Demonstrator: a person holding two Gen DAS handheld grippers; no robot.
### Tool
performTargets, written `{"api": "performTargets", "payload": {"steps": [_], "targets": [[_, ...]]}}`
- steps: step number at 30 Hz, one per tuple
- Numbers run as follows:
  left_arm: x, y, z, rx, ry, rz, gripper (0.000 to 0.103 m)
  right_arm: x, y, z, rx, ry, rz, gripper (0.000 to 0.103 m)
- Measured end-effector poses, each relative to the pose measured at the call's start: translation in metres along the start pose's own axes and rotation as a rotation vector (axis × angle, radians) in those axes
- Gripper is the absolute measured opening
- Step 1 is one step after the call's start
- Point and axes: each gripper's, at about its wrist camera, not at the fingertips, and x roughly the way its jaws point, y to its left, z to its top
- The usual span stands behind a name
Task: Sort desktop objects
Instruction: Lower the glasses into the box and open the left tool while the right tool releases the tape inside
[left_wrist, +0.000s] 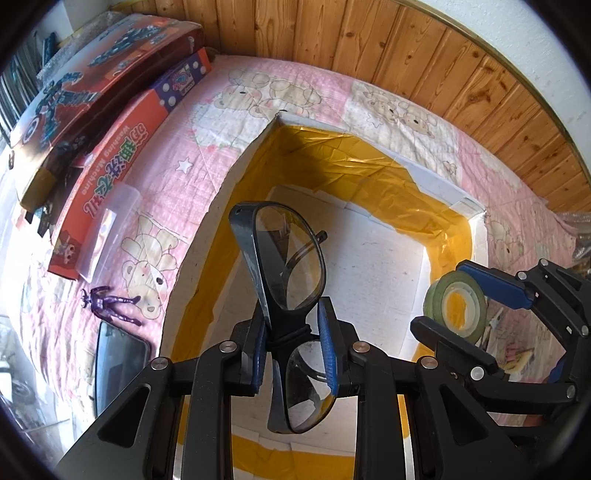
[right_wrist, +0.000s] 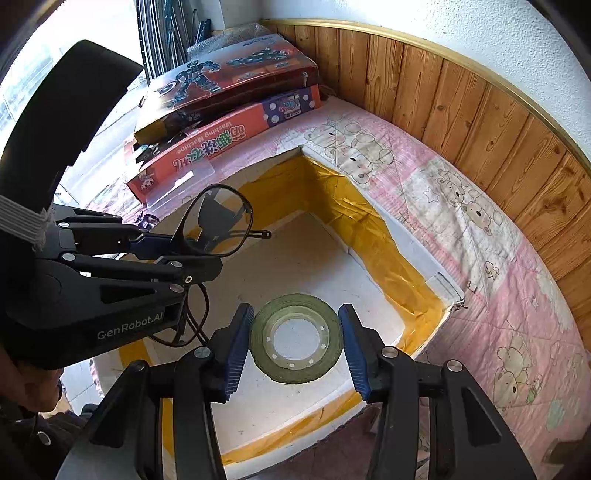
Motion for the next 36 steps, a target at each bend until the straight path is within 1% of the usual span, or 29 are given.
{"api": "performTargets", "payload": {"steps": [6,15,22,26,31,36], "targets": [[0.018,-0.001,0.010,0.002,0.032,0.008,0.026,0.017,-0.007,0.005,-0.009,0.041,0.001,0.049],[0.055,0.001,0.022,0.000,0.109,0.004,0.026,0.049,-0.016,0.012,-0.050,0.142,-0.007,0.049],[0.079,-0.001,0.030,0.006,0.151,0.009,0.026,0.072,-0.019,0.016,-0.059,0.214,-0.033,0.049],[0.092,0.000,0.037,0.004,0.180,-0.012,0.026,0.086,-0.021,0.018,-0.057,0.267,-0.049,0.049],[0.104,0.002,0.046,0.004,0.200,-0.037,0.026,0.100,-0.030,0.018,-0.013,0.326,-0.044,0.049],[0.113,0.006,0.053,0.008,0.185,-0.035,0.026,0.108,-0.032,0.018,0.005,0.365,-0.058,0.049]]}}
